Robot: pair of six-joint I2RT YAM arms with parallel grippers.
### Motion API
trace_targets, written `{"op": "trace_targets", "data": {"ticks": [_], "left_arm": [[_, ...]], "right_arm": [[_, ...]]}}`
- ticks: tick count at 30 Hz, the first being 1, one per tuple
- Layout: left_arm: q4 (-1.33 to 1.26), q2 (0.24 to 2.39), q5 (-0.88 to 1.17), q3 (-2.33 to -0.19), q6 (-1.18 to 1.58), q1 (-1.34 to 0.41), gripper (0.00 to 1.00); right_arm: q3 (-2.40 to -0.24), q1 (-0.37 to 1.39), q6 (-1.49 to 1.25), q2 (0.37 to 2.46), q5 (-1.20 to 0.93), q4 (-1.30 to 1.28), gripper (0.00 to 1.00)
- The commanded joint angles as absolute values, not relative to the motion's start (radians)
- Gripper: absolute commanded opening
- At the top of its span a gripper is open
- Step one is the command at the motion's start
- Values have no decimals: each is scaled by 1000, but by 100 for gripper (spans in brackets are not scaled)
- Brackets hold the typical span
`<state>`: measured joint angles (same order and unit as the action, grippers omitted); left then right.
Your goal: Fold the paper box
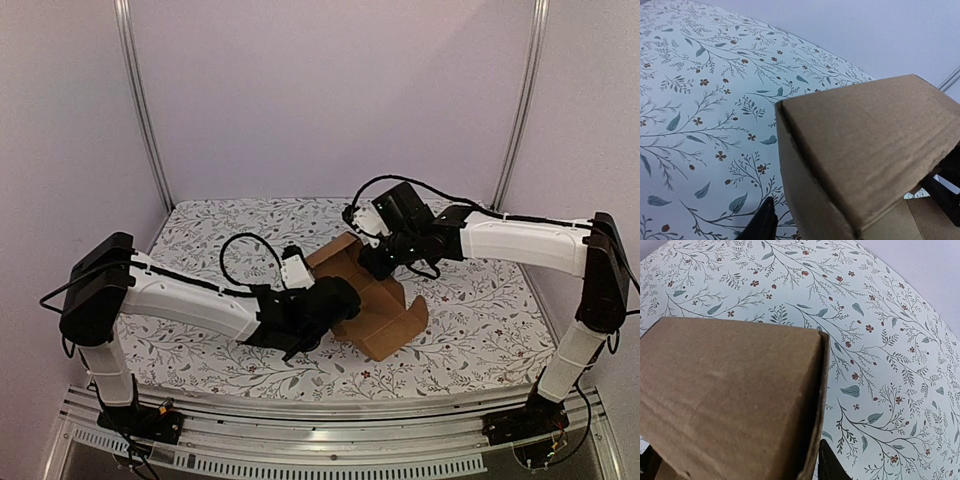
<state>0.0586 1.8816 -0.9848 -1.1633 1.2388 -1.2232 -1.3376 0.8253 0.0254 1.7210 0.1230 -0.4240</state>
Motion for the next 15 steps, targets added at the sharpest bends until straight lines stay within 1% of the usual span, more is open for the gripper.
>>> {"op": "trace_targets", "data": {"ticks": [1, 2, 5, 6, 9, 11, 15], "left_arm": [[44, 1833, -890, -1168, 1150, -1247, 47], [41, 1820, -865, -1170, 1117, -1247, 52], [63, 1773, -792, -1161, 1061, -1248, 60], [67, 1750, -766, -1148, 1045, -1249, 61], [42, 1677, -683, -1081, 1004, -1255, 63], [26, 1637, -638, -1027, 1000, -1255, 64], [25, 1543, -568, -952, 912, -1255, 63]], "right_arm": [[-1368, 813, 47, 1748, 217, -430, 20], [-1370, 814, 51, 1748, 212, -430, 19], [-1369, 810, 72, 1744, 199, -431, 18], [-1370, 805, 78, 1741, 176, -432, 17], [-1360, 789, 106, 1718, 91, -429, 10], [-1347, 780, 129, 1704, 44, -417, 1], [-1346, 774, 181, 1707, -56, -413, 0]]}}
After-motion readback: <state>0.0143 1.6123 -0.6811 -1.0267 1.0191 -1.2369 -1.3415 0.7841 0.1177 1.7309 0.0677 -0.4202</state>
